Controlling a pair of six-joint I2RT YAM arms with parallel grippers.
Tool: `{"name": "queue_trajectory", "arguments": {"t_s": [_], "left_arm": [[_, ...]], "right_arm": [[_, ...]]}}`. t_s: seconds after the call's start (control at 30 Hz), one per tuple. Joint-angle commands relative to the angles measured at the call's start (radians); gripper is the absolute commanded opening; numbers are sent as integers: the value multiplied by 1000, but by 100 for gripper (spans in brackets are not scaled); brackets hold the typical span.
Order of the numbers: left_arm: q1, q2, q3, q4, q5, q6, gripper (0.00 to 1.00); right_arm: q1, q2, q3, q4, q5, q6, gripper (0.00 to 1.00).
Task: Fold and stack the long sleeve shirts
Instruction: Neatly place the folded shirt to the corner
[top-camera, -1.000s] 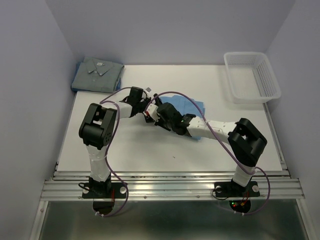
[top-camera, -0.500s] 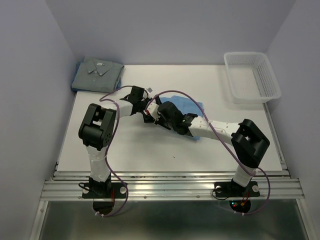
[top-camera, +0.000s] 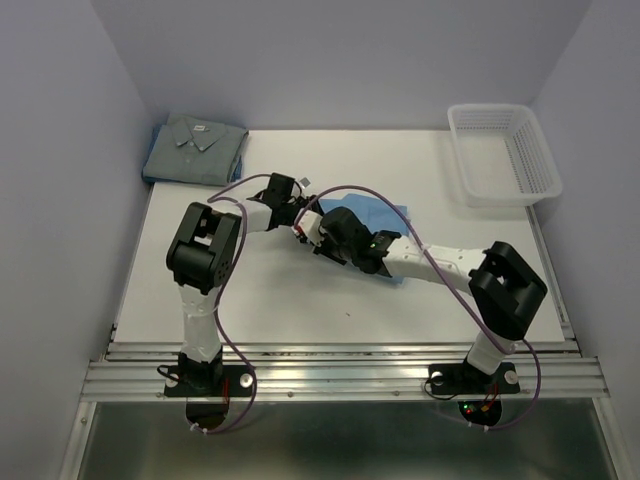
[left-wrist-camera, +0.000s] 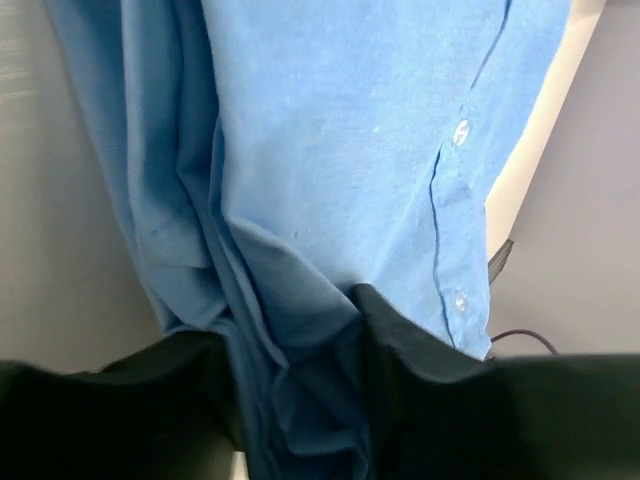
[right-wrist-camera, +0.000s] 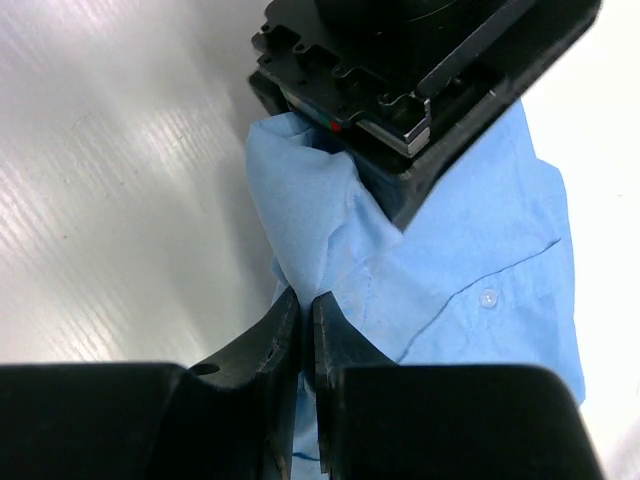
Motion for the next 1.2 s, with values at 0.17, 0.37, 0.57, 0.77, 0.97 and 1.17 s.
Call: {"name": "queue_trajectory", "arguments": {"t_s": [0.17, 0.37, 0.57, 0.77, 0.97, 1.17], "left_arm": [[10, 38, 74, 38, 79, 155, 0], [26, -43, 38, 29, 20, 224, 0], [29, -206, 45, -120, -230, 330, 0], [27, -352, 104, -342, -557, 450, 0], [15, -445, 273, -559, -916, 585, 0], [12, -481, 477, -737, -1219, 789, 0]], "right_arm": [[9, -71, -29, 84, -15, -15, 5], [9, -79, -30, 83, 50, 37, 48], [9, -203, -16, 47, 24, 160, 100], [9, -391, -84, 81, 211, 378, 100], [9, -462, -142, 78, 433, 413, 100], [9, -505, -188, 78, 406, 442, 100]]}}
